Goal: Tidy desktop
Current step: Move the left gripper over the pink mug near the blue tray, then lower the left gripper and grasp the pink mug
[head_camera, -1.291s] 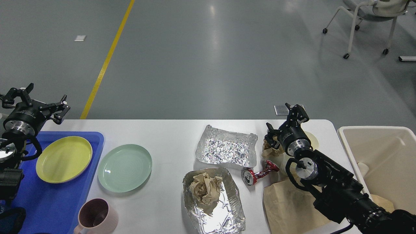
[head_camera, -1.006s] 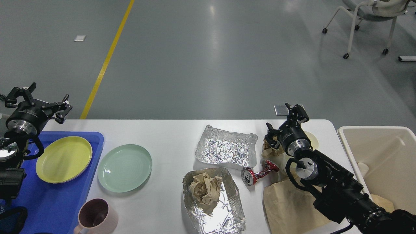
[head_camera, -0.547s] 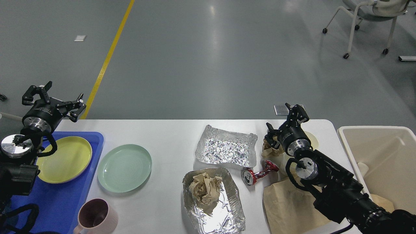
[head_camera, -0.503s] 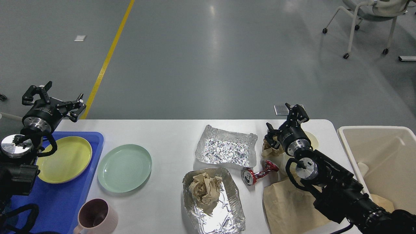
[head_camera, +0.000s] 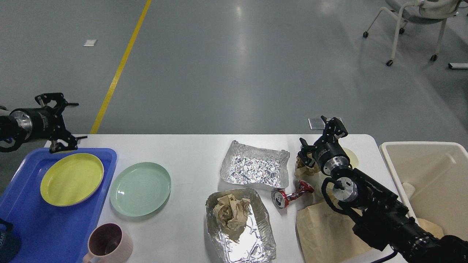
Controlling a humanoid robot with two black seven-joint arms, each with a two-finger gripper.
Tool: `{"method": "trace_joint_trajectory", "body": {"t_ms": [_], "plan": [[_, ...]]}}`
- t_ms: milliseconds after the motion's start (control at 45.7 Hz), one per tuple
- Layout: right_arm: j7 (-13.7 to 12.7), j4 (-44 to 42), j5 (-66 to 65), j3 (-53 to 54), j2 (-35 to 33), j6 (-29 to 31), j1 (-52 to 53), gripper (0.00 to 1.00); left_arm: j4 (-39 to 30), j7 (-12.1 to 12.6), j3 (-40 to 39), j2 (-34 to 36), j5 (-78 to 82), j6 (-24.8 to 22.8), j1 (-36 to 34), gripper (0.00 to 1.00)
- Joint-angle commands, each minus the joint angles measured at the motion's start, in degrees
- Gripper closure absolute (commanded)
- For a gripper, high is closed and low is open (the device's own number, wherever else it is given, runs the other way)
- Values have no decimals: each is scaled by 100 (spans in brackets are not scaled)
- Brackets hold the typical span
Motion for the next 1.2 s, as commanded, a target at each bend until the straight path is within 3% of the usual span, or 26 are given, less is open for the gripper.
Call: {"method": "trace_joint_trajectory", "body": {"t_ms": [0,131,197,525,678,788,853,919,941,1006,1050,1116,1182], "plan": [[-2,0,0,0,0,0,-2,0,-11,788,2233,28,3,-42,-935,3],[-2,0,0,0,0,0,-2,0,-72,788,4832,-208,3,-104,-1735,3],[-2,0,0,0,0,0,-2,0,-117,788,5496,-385,3,-148,-1876,3],[-2,0,0,0,0,0,-2,0,-995,788,6595,-315,3,-1316,-2087,3],[-2,0,0,0,0,0,-2,0,-1268,788,6939,-341,-6,-1554,-2176,4],[-2,0,0,0,0,0,6,0,-1382,788,7053,-376,3,-2387,-2176,4],[7,0,0,0,0,0,-2,0,-1391,213,7141,-376,-6,-3073,-2176,4],[-2,0,0,0,0,0,-2,0,-1391,-788,7334,-377,46,-3214,-2184,4],[-2,0,0,0,0,0,-2,0,-1417,-1584,7552,-376,116,-3214,-2202,4],[-2,0,0,0,0,0,-2,0,-1426,-2871,7913,-376,240,-3214,-2325,4],[-2,0,0,0,0,0,-2,0,-1426,-3584,8168,-368,354,-3214,-2421,4],[7,0,0,0,0,0,6,0,-1426,-4332,8450,-368,477,-3214,-2544,4],[-2,0,0,0,0,0,-2,0,-1426,-4606,8538,-368,574,-3214,-2615,4]]}}
